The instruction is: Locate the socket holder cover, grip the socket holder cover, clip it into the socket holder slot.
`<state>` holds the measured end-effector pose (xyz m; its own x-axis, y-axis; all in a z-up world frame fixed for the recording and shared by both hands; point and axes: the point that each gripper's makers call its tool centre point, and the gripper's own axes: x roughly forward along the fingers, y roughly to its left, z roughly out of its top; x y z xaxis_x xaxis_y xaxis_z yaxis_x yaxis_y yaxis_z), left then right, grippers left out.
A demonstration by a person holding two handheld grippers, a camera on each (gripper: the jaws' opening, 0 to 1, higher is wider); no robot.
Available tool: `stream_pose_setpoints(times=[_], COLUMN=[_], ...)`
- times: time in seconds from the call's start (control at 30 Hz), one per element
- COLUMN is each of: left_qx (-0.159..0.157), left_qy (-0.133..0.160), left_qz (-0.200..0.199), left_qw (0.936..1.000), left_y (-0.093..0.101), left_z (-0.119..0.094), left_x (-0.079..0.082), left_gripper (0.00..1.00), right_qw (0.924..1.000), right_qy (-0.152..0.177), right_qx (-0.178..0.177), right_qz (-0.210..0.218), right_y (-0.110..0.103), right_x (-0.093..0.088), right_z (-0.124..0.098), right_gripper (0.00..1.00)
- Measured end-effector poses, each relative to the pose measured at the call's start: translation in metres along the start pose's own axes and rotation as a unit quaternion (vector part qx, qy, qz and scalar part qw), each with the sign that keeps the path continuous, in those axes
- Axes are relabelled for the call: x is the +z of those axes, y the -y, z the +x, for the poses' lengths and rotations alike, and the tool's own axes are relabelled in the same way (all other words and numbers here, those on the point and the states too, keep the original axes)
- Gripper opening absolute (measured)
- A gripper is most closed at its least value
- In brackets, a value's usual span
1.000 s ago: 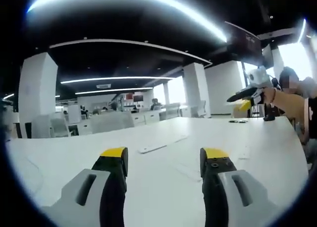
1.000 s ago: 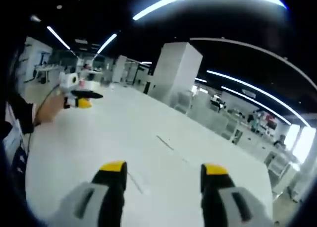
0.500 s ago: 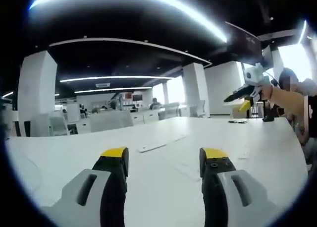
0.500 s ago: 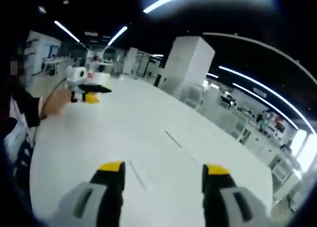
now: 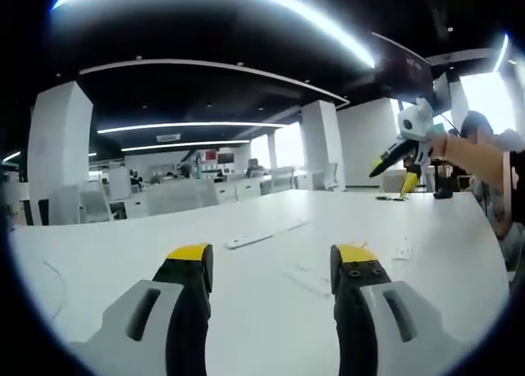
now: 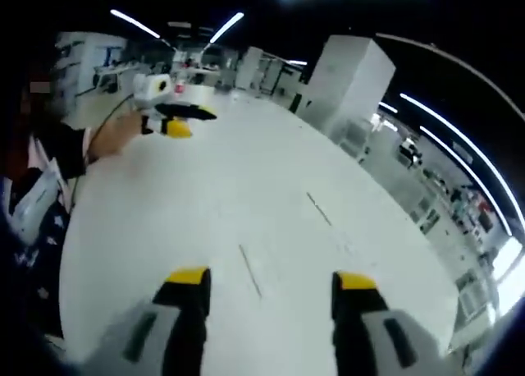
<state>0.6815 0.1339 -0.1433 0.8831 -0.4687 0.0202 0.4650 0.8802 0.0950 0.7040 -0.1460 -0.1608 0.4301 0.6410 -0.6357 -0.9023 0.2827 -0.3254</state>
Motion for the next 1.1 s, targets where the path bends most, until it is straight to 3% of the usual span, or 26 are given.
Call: stream_pose_setpoints(times=[0.57, 0.7, 0.8, 1.1], left_qx=[-0.007, -0.009, -0.007, -0.017], left_qy=[-0.01, -0.014, -0.016, -0.01], left_qz=[0.0, 0.001, 0.003, 0.0], left_qw=[0.9999, 0.9999, 0.9998, 0.9998], left_y=[0.002, 0.003, 0.002, 0.007], left_z=[0.001, 0.002, 0.002, 0.001], left_x=[-0.007, -0.008, -0.009, -0.003], left_gripper=[0.58, 0.58, 0.58, 0.58], right_qw=[0.9945, 0.9858, 0.98, 0.9661], right_qy=[-0.069, -0.133, -0.153, -0.201], right_qx=[0.069, 0.086, 0.108, 0.132], right_qz=[-0.038, -0.056, -0.065, -0.094], right_y=[-0.025, -0.03, -0.042, -0.057], right_x=[-0.006, -0.018, -0.019, -0.025], right_z=[0.02, 0.027, 0.034, 0.047], right_gripper=[0.64, 0.64, 0.65, 0.66])
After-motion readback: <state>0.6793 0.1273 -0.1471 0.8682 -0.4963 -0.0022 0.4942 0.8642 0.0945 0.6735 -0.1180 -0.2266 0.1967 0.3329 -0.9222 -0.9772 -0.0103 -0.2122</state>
